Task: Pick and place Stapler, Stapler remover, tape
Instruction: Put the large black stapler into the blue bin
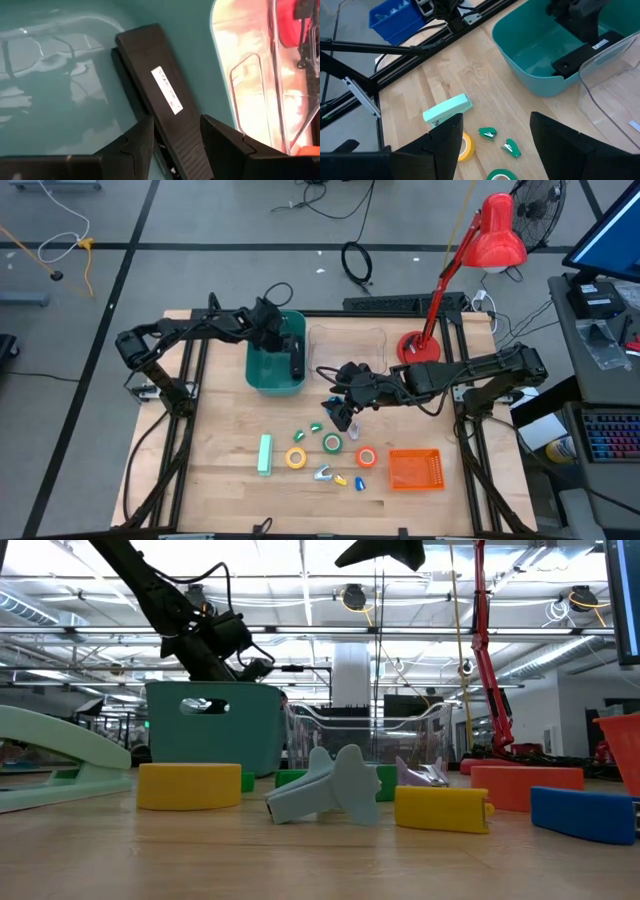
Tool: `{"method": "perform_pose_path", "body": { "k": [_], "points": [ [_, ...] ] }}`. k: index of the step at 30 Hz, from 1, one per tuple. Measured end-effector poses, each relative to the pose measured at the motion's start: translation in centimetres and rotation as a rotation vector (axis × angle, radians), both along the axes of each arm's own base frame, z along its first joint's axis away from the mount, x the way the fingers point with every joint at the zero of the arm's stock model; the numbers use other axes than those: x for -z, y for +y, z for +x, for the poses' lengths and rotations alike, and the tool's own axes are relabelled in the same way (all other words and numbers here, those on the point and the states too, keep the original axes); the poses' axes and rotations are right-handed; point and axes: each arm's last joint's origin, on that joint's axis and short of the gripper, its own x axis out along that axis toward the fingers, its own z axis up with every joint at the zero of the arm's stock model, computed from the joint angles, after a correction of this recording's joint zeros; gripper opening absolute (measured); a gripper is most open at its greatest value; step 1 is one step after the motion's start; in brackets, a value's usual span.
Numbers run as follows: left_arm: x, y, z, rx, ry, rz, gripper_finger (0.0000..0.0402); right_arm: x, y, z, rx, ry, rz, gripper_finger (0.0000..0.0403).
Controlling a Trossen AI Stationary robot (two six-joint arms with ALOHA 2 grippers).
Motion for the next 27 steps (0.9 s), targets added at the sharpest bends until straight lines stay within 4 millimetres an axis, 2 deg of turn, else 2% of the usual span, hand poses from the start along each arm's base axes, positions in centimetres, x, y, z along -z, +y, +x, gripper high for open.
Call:
{"method": "perform_pose_path", "body": {
  "k": [11,23,27],
  "points": [
    [0.27,-0.45,-0.08,-0.019,0.045,-0.025,0.0163,0.0,0.0,0.0,-0.006,0.001,-0.006,0.0224],
    [-0.03,-0.39,0.34,-0.012,-0.005,-0.014,0.0163,0.0,0.01,0.0,-0.015,0.003,-0.017,0.0224],
    [0.22,-0.59,0.11,-0.015,0.041,-0.017,0.0163,0.0,0.01,0.0,-0.015,0.003,-0.017,0.0224]
  ]
}}
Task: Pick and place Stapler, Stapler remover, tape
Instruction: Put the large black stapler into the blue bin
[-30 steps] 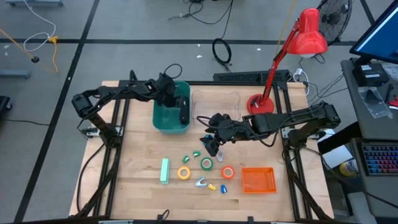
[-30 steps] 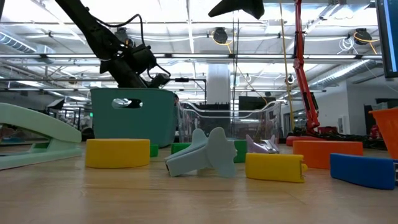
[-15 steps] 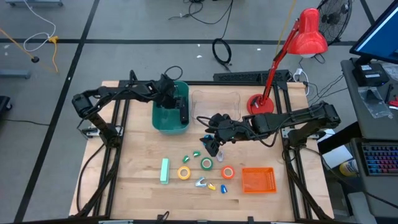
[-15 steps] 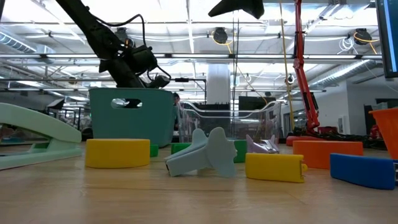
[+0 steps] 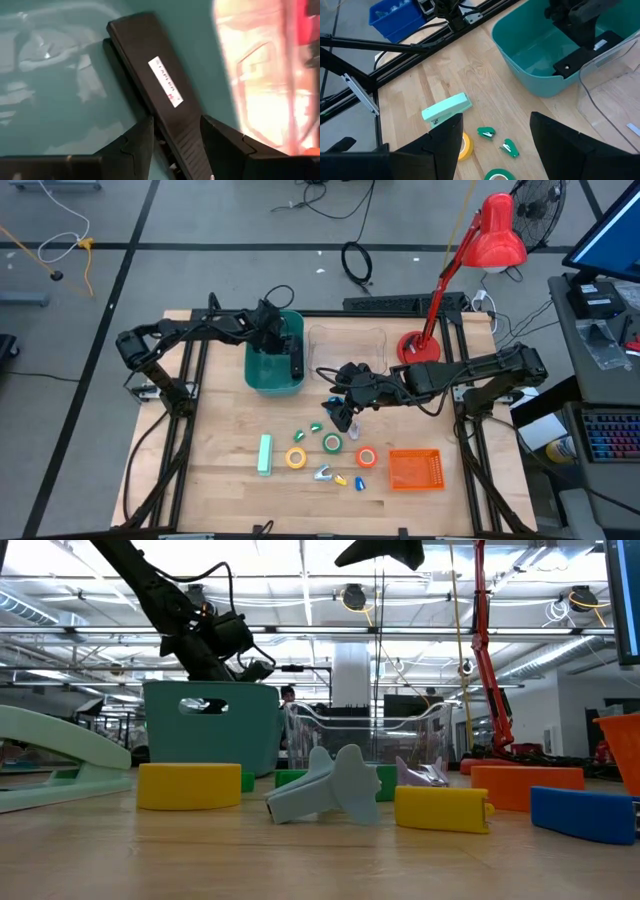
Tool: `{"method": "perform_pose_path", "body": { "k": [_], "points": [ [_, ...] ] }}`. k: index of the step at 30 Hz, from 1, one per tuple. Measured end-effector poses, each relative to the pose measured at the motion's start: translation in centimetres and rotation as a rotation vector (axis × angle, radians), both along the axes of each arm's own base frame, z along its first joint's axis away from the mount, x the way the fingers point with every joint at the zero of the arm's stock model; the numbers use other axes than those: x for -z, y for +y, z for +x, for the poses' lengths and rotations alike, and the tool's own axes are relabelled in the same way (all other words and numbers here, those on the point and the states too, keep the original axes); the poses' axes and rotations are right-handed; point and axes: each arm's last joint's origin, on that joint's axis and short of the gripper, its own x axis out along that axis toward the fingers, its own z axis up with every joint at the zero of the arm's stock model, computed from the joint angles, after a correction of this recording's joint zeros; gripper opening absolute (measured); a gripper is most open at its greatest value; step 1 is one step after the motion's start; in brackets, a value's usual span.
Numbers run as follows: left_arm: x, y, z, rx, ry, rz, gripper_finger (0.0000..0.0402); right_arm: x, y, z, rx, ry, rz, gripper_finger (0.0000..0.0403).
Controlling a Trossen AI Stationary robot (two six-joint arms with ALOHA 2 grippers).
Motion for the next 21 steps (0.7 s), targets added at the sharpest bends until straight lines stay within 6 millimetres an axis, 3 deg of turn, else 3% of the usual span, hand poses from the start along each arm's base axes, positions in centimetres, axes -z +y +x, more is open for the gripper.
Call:
{"method": "perform_pose_path", "body": {
  "k": [21],
  "points": [
    [0.78,-0.29,0.17,0.038,0.014,-0.059,0.0163,0.0,0.0,0.0,-0.003,0.001,-0.003,0.0224]
  ]
}}
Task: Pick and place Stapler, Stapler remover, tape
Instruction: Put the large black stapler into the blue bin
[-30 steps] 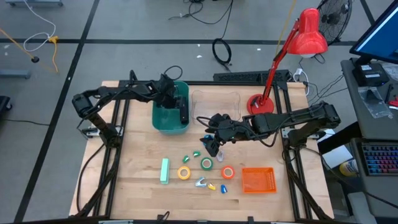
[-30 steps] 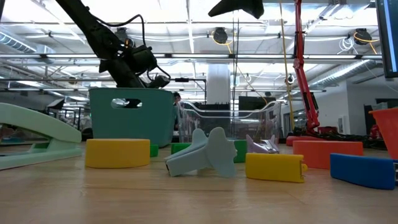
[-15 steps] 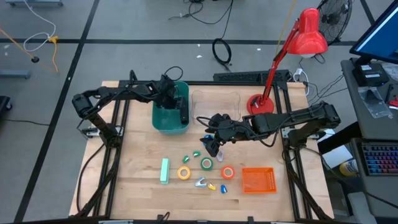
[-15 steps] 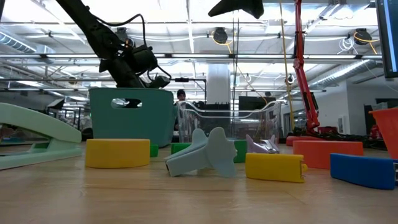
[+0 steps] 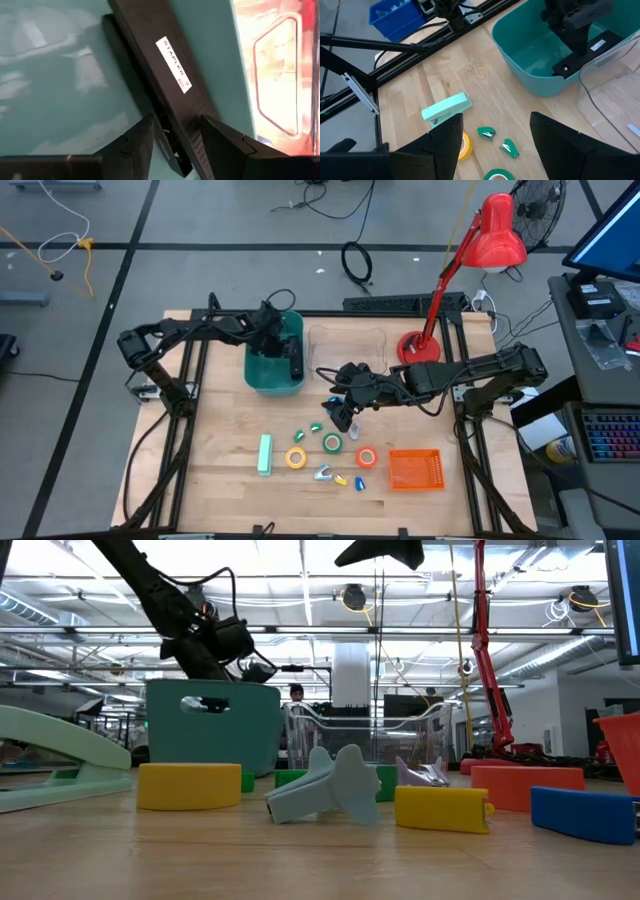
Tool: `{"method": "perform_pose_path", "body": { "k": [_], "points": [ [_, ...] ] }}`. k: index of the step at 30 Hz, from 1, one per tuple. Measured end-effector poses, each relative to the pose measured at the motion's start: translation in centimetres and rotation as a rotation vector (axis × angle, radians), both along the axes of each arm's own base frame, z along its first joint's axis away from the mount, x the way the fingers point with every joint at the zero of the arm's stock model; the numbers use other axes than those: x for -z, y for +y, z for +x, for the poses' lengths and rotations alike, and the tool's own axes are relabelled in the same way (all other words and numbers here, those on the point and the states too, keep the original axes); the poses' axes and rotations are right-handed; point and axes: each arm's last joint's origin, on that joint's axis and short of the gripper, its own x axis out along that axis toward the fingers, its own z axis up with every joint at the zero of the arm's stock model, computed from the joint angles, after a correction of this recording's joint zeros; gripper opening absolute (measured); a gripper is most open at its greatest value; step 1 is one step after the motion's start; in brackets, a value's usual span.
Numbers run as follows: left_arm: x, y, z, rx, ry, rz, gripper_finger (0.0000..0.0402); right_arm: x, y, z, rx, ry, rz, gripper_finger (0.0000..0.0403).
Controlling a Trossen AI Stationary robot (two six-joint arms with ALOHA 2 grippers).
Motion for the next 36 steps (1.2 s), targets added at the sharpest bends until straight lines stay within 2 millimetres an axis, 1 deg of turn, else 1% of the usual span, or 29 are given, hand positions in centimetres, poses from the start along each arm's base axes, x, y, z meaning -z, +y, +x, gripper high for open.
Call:
{"method": "perform_pose_path", "body": {
  "k": [5,12,14,16,22,24,29,33,36],
  "points": [
    [1.2,-0.3,0.9,0.025,-0.011,-0.043,0.0163,0.0,0.0,0.0,0.001,0.0,0.0,0.0224],
    [1.2,0.0,1.2,-0.004,-0.04,-0.026,0.0163,0.0,0.0,0.0,0.004,0.0,0.003,0.0224],
    [1.2,0.1,1.2,-0.008,-0.04,-0.02,0.0155,0.0,0.0,0.0,0.004,0.0,0.003,0.0224],
    [1.2,0.0,1.3,-0.02,-0.033,-0.01,0.0136,0.0,0.0,0.0,0.004,0.0,0.003,0.0224],
    [0.9,0.2,1.6,-0.02,-0.078,0.02,0.0052,0.0,0.0,0.0,0.003,0.0,0.0,0.0224],
    [0.8,0.3,1.8,-0.019,-0.094,0.031,0.0032,0.0,0.0,0.0,0.003,0.0,0.0,0.0224],
    [0.8,0.3,1.7,-0.014,-0.092,0.028,0.0032,0.0,-0.1,0.0,0.004,0.0,0.0,0.0224],
    [0.8,0.3,1.7,-0.018,-0.089,0.024,0.0048,0.0,-0.1,0.0,0.005,0.0,0.0,0.0224],
    [0.6,0.3,1.6,-0.022,-0.099,0.03,0.0038,0.0,-0.1,0.0,0.005,0.0,-0.001,0.0224]
  ]
}}
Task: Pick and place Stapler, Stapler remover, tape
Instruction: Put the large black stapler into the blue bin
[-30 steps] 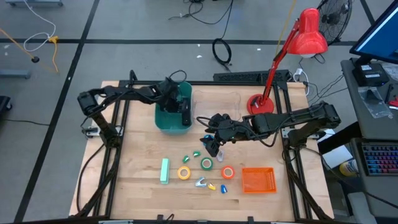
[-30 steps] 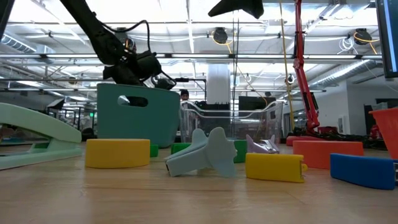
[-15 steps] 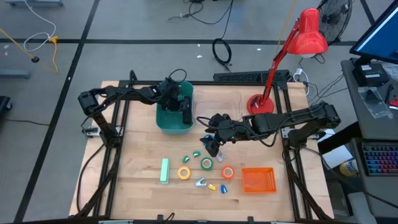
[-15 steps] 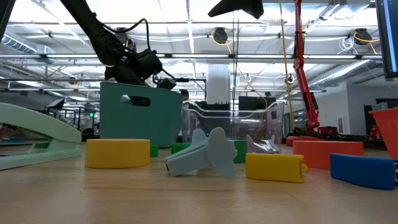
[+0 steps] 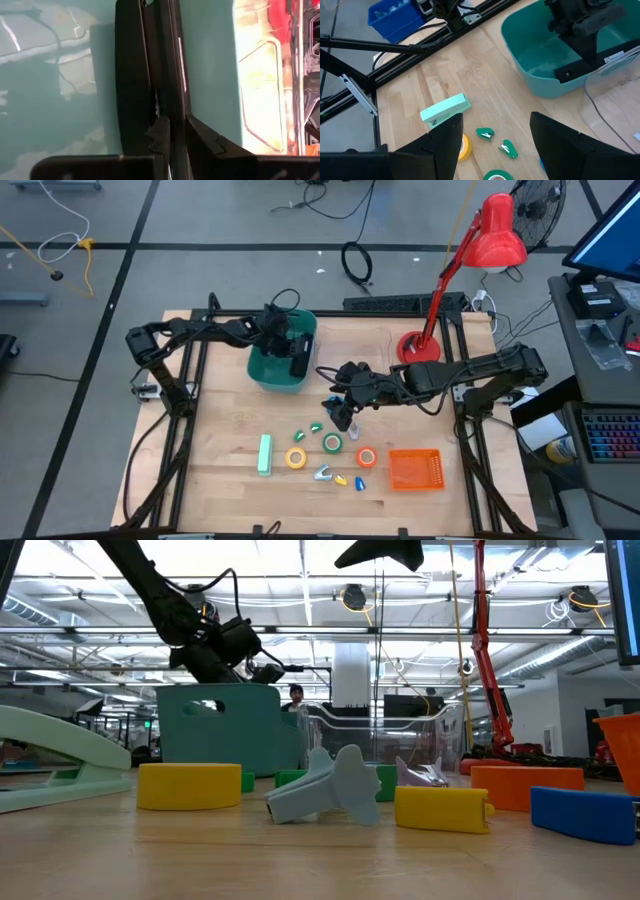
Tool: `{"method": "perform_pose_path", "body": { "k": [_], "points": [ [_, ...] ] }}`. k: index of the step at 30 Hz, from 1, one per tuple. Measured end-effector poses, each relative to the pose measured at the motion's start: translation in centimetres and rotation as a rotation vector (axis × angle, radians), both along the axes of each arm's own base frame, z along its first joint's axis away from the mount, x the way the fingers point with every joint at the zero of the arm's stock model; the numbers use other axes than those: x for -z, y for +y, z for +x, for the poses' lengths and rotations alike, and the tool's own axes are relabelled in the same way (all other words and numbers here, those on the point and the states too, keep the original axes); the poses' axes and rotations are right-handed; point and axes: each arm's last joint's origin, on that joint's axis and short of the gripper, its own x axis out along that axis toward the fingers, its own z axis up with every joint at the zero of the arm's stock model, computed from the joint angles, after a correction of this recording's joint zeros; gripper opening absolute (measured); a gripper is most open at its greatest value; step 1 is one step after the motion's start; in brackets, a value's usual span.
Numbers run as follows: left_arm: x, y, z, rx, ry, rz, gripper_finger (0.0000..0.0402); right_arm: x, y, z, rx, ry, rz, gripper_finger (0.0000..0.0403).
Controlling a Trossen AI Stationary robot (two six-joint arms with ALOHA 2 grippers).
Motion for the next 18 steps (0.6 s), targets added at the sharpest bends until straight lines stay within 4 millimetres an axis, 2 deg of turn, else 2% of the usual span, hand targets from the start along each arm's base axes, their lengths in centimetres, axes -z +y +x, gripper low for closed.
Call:
{"method": "perform_pose_path", "body": {
  "k": [8,14,18],
  "points": [
    [-2.3,0.0,-0.7,-0.044,-0.041,0.061,0.0027,0.0,0.0,0.0,-0.002,0.001,-0.003,0.0224],
    [-3.5,-0.6,-2.0,-0.105,0.057,0.097,0.0027,0.0,0.0,0.0,-0.007,0.002,-0.009,0.0224],
    [-4.3,-1.1,-2.1,-0.125,0.062,0.144,0.0027,0.0,0.0,0.0,-0.01,0.003,-0.015,0.0224]
  ]
}}
